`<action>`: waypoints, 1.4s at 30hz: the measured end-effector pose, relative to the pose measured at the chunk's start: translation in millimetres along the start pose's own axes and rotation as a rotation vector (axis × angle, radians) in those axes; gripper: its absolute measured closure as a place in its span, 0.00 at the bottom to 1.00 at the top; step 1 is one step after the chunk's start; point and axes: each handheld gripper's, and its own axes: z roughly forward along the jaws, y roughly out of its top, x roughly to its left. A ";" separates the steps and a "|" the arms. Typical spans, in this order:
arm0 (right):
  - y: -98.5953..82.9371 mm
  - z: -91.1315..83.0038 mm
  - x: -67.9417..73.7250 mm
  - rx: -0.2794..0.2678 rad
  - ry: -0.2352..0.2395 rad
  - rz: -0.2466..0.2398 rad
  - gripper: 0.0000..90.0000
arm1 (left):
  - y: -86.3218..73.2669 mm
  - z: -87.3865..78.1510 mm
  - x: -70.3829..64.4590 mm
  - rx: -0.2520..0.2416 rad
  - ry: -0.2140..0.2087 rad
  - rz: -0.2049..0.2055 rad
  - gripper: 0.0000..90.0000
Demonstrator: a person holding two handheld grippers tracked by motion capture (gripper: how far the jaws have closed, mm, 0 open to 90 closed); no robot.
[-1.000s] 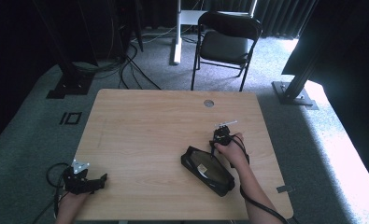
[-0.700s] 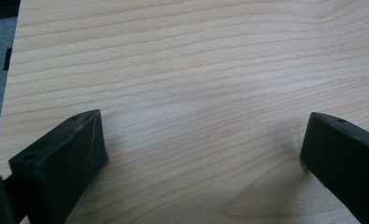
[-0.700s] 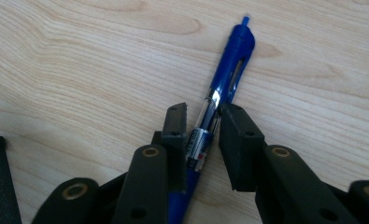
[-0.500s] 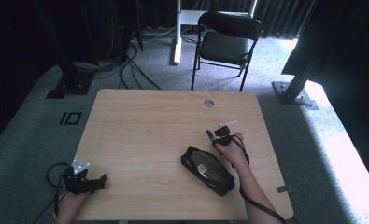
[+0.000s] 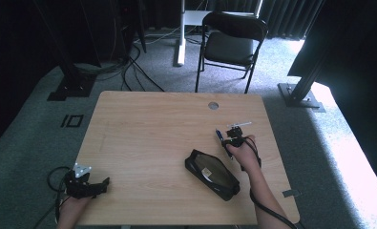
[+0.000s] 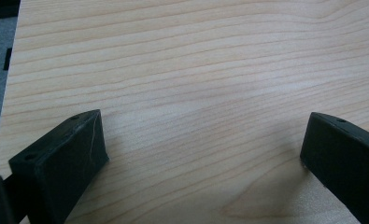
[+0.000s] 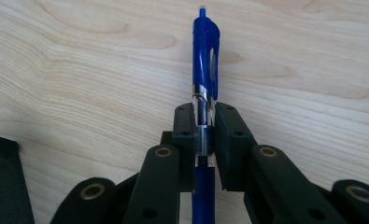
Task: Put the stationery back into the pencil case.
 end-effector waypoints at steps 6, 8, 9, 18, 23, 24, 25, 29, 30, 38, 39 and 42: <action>-1.5 -10.1 -5.5 -0.010 0.010 0.007 0.88 | 0.0 0.0 0.0 0.000 0.000 0.000 0.01; -3.8 -15.7 -8.0 -0.022 0.016 0.008 0.88 | 0.0 0.0 0.0 0.000 0.000 0.000 0.01; -3.8 -15.7 -8.0 -0.022 0.016 0.008 0.88 | 0.0 0.0 0.0 0.000 0.000 0.000 0.01; -8.3 -31.2 -11.2 -0.059 0.017 -0.004 0.88 | 0.0 0.0 0.0 0.000 0.000 0.000 0.01; -11.4 -39.9 -7.1 -0.067 0.033 -0.028 0.88 | 0.0 0.0 0.0 0.000 0.000 0.000 0.01; -11.9 -41.1 -6.3 -0.065 0.040 -0.030 0.88 | 0.0 0.0 0.0 0.000 0.000 0.000 0.01; -12.4 -42.7 -5.6 -0.066 0.048 -0.036 0.88 | 0.0 0.0 0.0 0.000 0.000 0.000 0.01; -12.9 -52.7 -1.7 -0.093 0.063 -0.043 0.88 | 0.0 0.0 0.0 0.000 0.000 0.000 0.01; -12.8 -55.5 0.1 -0.088 0.066 -0.057 0.88 | 0.0 0.0 0.0 0.000 0.000 0.000 0.01; -12.1 -77.3 10.3 -0.131 0.100 -0.095 0.88 | 0.0 0.0 0.0 0.000 0.000 0.000 0.01; -12.1 -77.3 10.3 -0.131 0.100 -0.095 0.88 | 0.0 0.0 0.0 0.000 0.000 0.000 0.01; -13.2 -84.7 13.2 -0.146 0.129 -0.095 0.88 | 0.0 0.0 0.0 0.000 0.000 0.000 0.01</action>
